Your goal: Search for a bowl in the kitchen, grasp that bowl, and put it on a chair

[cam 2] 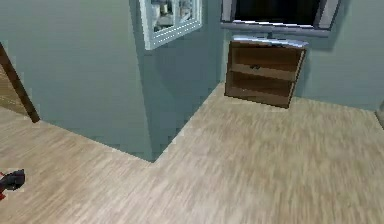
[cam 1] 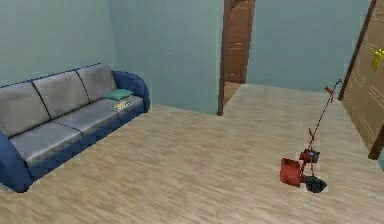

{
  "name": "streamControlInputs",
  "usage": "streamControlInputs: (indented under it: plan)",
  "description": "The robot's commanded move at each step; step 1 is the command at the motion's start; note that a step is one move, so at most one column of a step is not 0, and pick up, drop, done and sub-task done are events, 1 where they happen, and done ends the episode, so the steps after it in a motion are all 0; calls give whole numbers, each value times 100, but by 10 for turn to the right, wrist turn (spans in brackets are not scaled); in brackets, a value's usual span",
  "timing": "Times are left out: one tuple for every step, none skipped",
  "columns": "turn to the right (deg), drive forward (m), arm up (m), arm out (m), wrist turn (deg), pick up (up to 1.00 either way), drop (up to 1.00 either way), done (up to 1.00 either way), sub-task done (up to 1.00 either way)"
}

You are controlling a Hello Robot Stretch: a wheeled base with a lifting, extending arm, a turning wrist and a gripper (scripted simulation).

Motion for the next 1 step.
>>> streamControlInputs:
  plan:
    - [90, 0, 0, 0, 0, 0, 0, 0, 0]
